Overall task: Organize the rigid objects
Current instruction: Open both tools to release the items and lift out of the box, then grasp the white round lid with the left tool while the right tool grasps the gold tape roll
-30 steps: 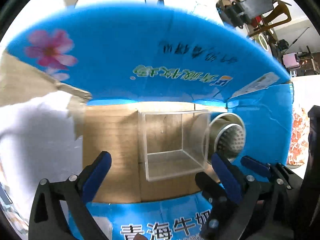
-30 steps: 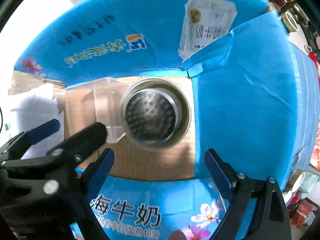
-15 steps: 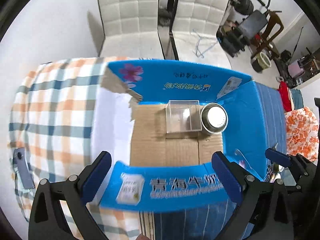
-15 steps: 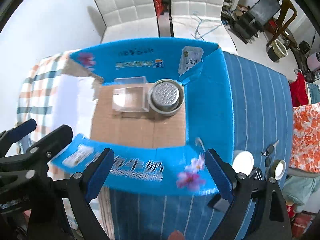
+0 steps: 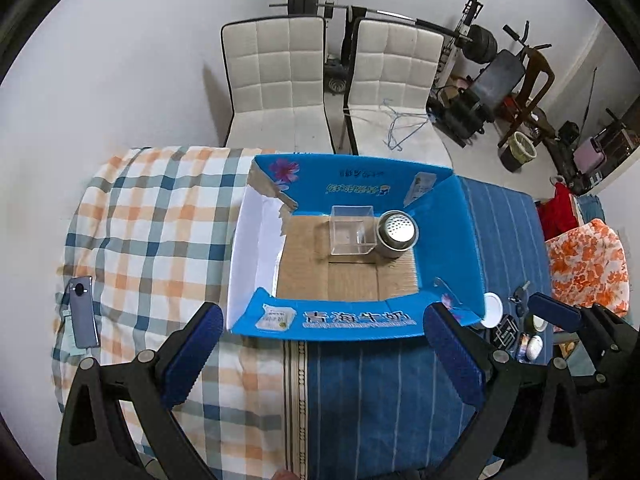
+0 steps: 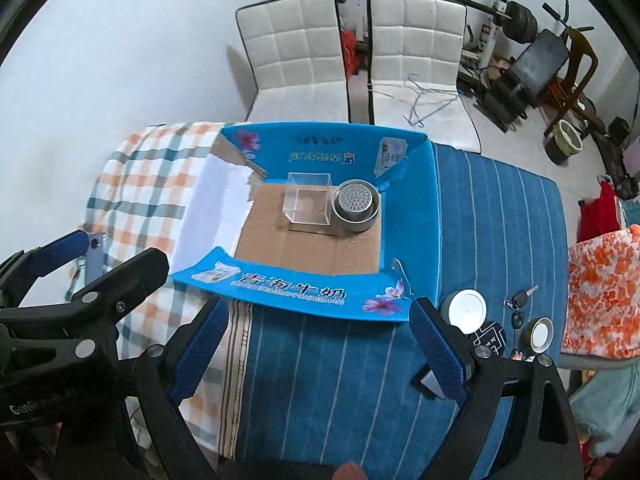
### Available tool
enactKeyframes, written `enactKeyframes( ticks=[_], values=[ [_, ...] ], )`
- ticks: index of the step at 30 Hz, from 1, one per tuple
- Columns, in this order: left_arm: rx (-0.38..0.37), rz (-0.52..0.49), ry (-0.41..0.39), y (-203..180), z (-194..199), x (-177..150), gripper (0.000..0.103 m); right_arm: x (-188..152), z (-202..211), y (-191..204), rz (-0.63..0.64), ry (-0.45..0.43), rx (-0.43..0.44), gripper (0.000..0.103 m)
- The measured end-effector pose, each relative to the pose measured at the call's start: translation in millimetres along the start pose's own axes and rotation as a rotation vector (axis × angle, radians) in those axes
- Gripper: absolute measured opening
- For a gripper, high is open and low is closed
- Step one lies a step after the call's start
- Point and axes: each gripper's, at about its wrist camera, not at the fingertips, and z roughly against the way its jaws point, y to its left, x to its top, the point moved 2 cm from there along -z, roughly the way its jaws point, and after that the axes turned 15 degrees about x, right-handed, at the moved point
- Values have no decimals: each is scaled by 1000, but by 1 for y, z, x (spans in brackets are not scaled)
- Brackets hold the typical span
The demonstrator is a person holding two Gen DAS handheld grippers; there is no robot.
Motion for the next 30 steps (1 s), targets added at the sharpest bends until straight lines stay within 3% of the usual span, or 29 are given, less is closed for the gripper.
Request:
enactKeyframes(
  ticks=[4,7,11,14,18,22,27,30],
  values=[
    [-11,1,-12,-13,18,-9,103,-12,15,-15,-19,-12,35,94],
    [-32,-14,-17,-35,27,-15,103,-27,33,-48,-71,-34,23,94],
    [-84,-75,-11,-87,27,-17,103,-53,56,-122,-193,-44,-52,94],
    [-134,-144,17,-144,15,-19,103,-82,69,-203,-346,-44,-131,94],
    [-175,-242,43,-229,-11,-30,103,-120,74,-299,-528,-28,-190,94],
    [-168,-305,84,-301,-50,-43,103,-147,63,-366,-631,8,-196,94],
    [-94,-354,160,-360,-103,-45,103,-156,37,-406,-679,15,-182,94],
    [-59,-355,209,-374,-128,-47,103,-151,16,-425,-709,12,-171,94]
  ],
)
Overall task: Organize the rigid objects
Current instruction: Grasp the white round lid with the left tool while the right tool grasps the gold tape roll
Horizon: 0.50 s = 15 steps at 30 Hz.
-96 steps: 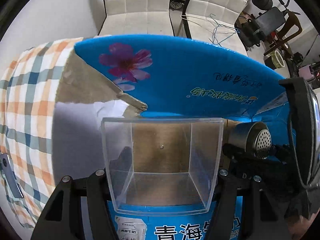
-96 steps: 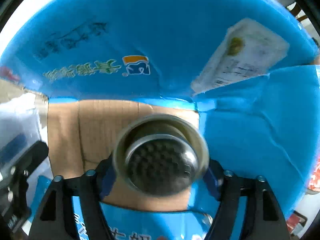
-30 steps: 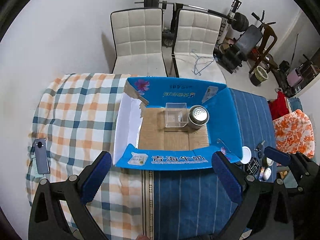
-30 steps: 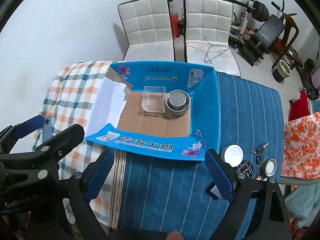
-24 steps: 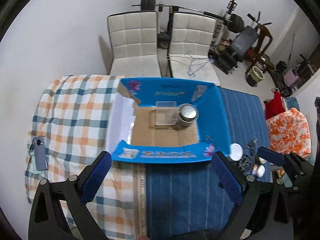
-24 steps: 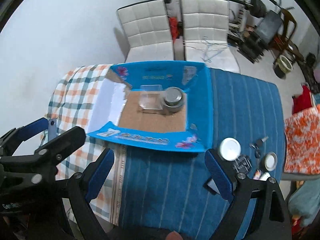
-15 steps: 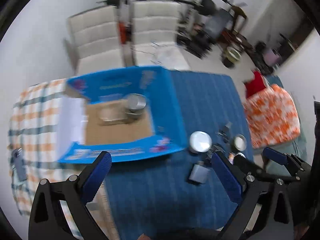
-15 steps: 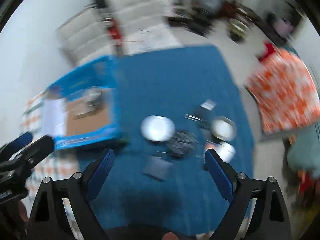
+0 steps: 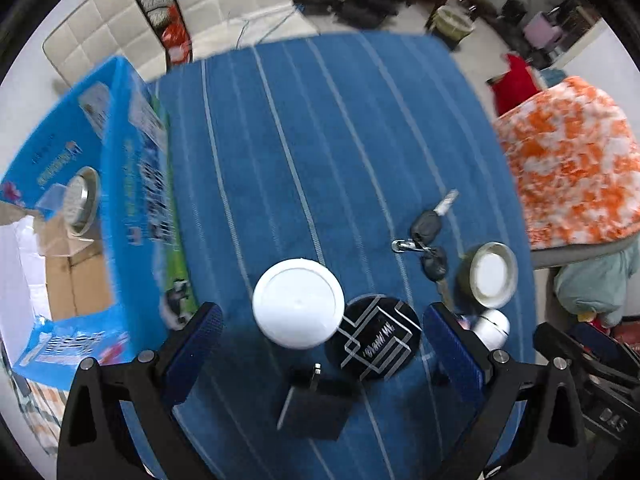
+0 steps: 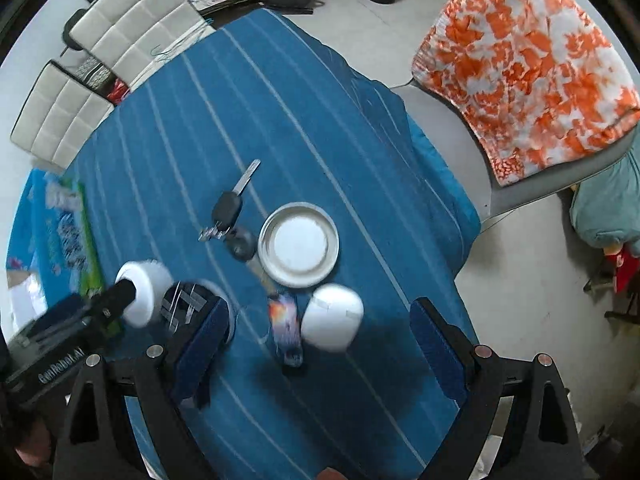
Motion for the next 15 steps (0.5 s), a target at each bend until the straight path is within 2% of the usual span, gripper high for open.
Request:
enactKeyframes(
  ticks=[7,10,12,15],
  values=[
    [52,30,115,-7,-49,6,102,23,-52,-4,-22,67,7,94],
    [52,31,154,-11,-67,1,103,25,-70,-4,-7,98,-8,94],
    [30,75,152,-9,-71,1,103,25,-79,-5,-14,116,1,94],
    [34,72,193,-14,-82,-1,103,26,-88,-8,-38,132,20,94]
  ],
)
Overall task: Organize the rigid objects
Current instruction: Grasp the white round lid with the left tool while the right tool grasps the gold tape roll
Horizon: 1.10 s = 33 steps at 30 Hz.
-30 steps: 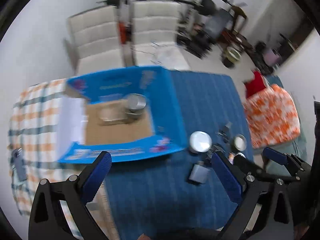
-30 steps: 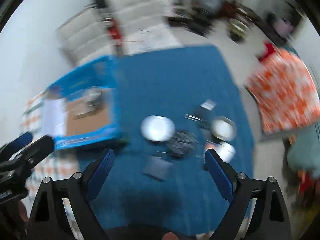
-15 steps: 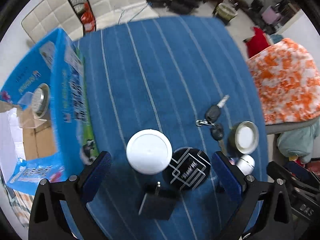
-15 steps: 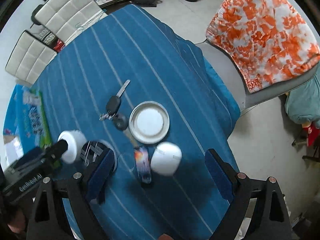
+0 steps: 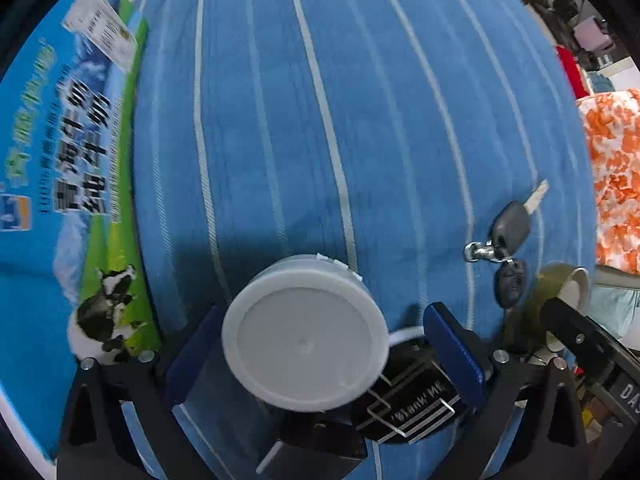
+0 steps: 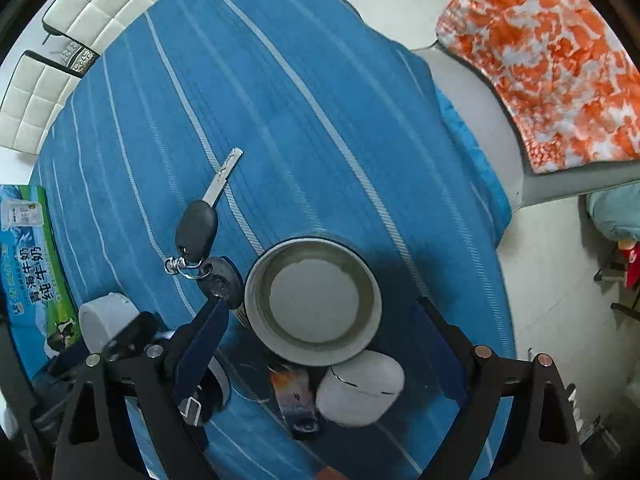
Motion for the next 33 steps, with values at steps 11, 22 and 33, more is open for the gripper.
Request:
enactKeyframes(
  ticks=[11,22,33],
  values=[
    [9,23,-50,-5,0,-10,65,-2,-16,-3,-4,4,-93,69],
    [8,17,-87,3,22,-27,65,-14,-5,4,46,-7,-96,67],
    [-60,29,-228,17,101,-35,65,-25,54,50,152,-104,-47,67]
  ],
)
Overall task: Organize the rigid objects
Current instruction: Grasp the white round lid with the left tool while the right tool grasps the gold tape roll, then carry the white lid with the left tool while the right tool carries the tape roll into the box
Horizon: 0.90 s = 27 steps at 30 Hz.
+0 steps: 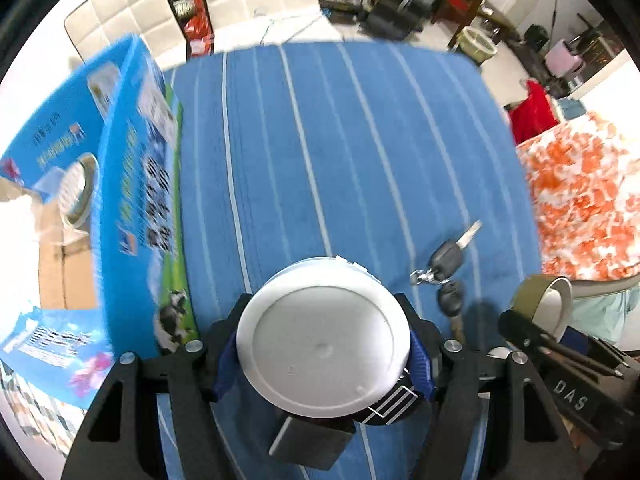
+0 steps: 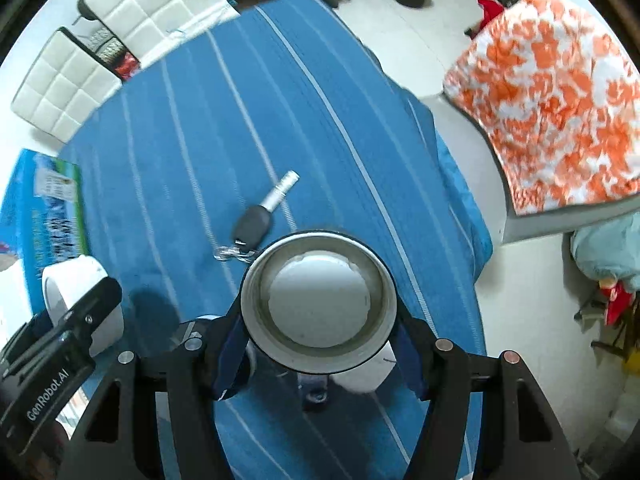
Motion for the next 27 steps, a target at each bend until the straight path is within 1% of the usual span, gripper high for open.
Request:
enactKeyframes(
  ticks=[4,7,11,14,17,23,27],
  values=[
    [-38,8,-58,16,28,5,65,-4,30,24,50,-45,17,67],
    [-71,18,-95,41,42,15,65,-9,50,48,97,-74,32,67],
    [-90,34,-144,75,65,11,65,-21,70,89,166,-97,55,67],
    [-80,57,-172,107,80,3,65,-34,78,128,231,-109,68,66],
    [-56,80,-186,142,90,-8,65,-48,80,168,289,-108,99,67],
    [-3,163,-171,213,95,-35,65,-82,66,251,411,-66,158,66],
    [31,207,-164,257,97,-51,65,-99,57,296,480,-49,176,66]
  ],
)
